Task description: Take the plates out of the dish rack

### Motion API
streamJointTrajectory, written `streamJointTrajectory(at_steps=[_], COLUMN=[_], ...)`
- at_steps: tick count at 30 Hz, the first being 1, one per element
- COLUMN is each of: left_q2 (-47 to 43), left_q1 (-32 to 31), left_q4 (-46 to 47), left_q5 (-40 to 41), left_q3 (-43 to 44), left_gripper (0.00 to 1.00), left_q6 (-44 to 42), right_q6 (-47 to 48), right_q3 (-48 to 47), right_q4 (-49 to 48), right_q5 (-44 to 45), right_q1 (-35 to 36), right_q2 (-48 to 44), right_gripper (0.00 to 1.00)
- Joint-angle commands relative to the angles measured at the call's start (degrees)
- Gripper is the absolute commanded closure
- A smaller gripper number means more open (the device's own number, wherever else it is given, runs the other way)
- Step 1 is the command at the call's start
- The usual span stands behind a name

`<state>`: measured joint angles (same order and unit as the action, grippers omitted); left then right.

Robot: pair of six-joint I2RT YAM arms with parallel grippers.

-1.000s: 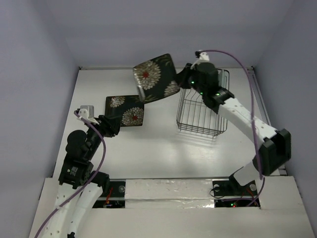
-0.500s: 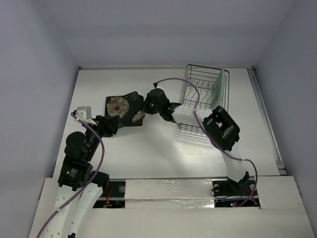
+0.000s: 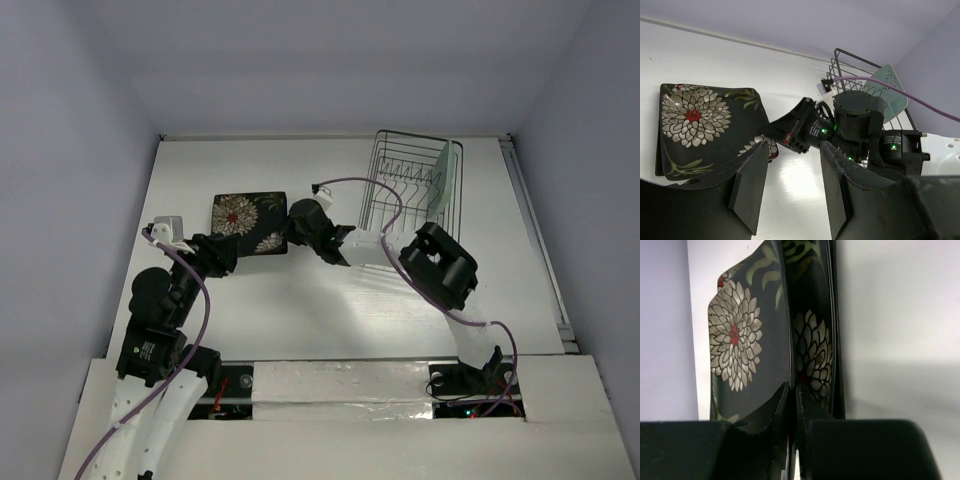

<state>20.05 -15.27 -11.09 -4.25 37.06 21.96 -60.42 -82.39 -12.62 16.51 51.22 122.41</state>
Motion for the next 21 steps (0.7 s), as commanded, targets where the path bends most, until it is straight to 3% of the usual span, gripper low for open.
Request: streamJointTrajectory(at_steps=[1, 3, 4, 7, 11, 15, 17, 18, 19, 20, 21], left_q2=[-0.5, -0.6, -0.6, -0.5, -0.5, -0.5, -0.5, -0.5, -0.5, -0.5, -0.5], left_q1=[0.3, 0.3, 0.3, 0.3, 0.3, 0.3, 0.3, 0.3, 0.3, 0.3, 0.3], left_q4=[1.4, 1.5, 1.4, 1.4, 1.4, 1.5, 1.4, 1.4, 1.5, 1.4, 1.5], left_q5=[-0.3, -0.3, -0.2, -0.2, -0.3, -0.4, -0.4, -0.3, -0.3, -0.3, -0.3], left_q3=[0.3, 0.2, 0.2, 0.2, 0.2, 0.2, 0.2, 0.2, 0.2, 0.3, 0.2], left_gripper=[0.58, 0.58, 0.58, 0.58, 0.58, 0.58, 0.58, 0.58, 0.58, 0.58, 0.58], left_q6=[0.2, 0.2, 0.2, 0.2, 0.3, 0.2, 0.3, 0.2, 0.2, 0.2, 0.2], right_q6=[-4.0, -3.5, -2.4, 1.7, 8.5, 15.1, 19.1, 20.4, 23.3, 24.5, 25.7], right_q3=[-0.6, -0.1, 0.4, 0.6, 2.3, 5.0, 5.7, 6.4, 6.7, 6.7, 7.1], right_q4=[-11.1, -11.6, -11.9, -10.6, -7.3, -2.5, -0.1, 2.5, 4.3, 6.5, 10.4], right_q5=[3.8, 4.1, 3.9, 3.7, 4.6, 6.8, 7.7, 8.9, 9.1, 9.6, 10.5], right_q1=[1.6, 1.6, 1.6, 1.6, 1.6, 1.6, 1.6, 0.4, -0.3, -1.1, -3.1], right_q2=[-1.8, -2.4, -2.8, -4.9, -9.4, -15.1, -17.5, -20.0, -21.1, -22.4, -24.4], right_gripper=[0.79, 0.68, 0.51, 0.25, 0.09, 0.08, 0.23, 0.36, 0.82, 0.99, 1.0])
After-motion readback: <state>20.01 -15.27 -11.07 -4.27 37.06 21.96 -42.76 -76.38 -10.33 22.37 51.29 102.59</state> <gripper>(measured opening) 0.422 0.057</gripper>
